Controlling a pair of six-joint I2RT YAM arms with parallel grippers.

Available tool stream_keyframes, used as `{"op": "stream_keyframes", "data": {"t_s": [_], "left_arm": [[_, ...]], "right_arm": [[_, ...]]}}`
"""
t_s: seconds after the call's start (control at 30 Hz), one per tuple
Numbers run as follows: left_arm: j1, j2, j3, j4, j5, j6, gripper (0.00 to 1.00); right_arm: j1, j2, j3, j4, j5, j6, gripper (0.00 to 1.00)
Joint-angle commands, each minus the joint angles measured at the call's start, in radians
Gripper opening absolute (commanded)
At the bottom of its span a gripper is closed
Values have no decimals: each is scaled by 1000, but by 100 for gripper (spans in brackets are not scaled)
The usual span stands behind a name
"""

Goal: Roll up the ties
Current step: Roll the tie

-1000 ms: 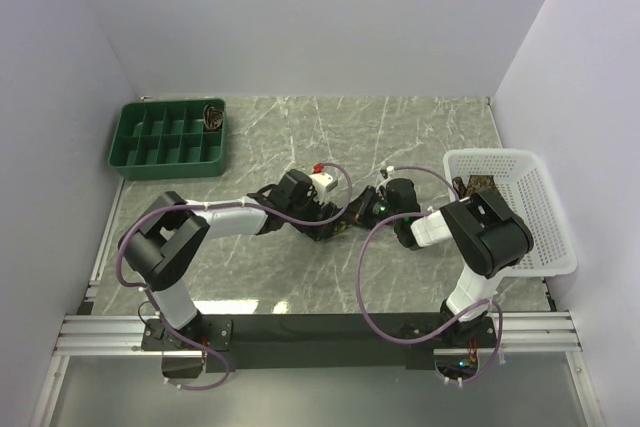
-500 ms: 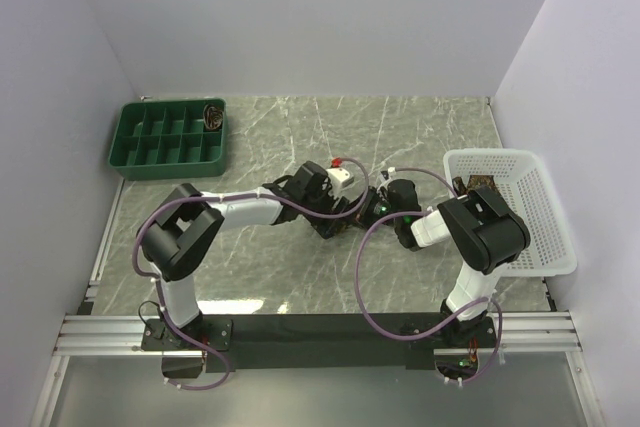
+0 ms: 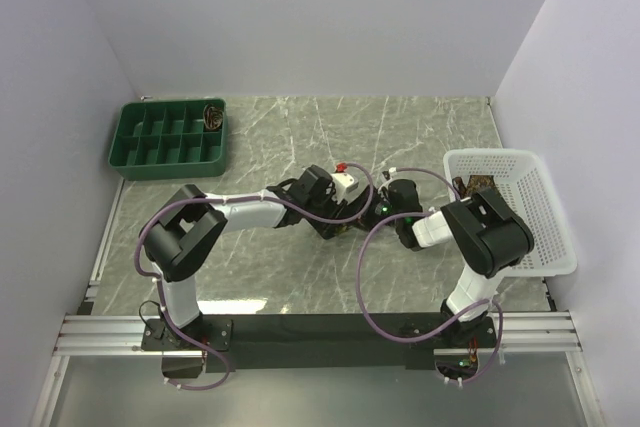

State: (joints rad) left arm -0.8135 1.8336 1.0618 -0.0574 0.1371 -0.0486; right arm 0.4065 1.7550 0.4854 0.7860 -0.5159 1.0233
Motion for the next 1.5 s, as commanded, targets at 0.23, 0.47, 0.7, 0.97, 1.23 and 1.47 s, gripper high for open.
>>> {"op": "stream_keyframes", "data": {"t_s": [0.23,0.47,0.7,0.97,1.23,1.47], "left_arm": [[-29,15,-13,-4,7,-22,26],[-30,7,-6,-5,4,-20,27],[-30,1,0,-19,7,-7,26],[-18,-33,-5,-68,-47,36,25],[17,-37,44,-162,-33,38,26],[17,-33,56,-199,-1,-13,26]], "right_arm": [[-41,-268,-10,-471,165,-141,50],[-44,-301,-77,-510,202,-78,43],[-41,-148,-79,-343,168,-14,36],[-40,41,21,-199,154,32,7],[-41,120,111,-168,191,35,0],[-41,139,99,-148,224,21,0]]}}
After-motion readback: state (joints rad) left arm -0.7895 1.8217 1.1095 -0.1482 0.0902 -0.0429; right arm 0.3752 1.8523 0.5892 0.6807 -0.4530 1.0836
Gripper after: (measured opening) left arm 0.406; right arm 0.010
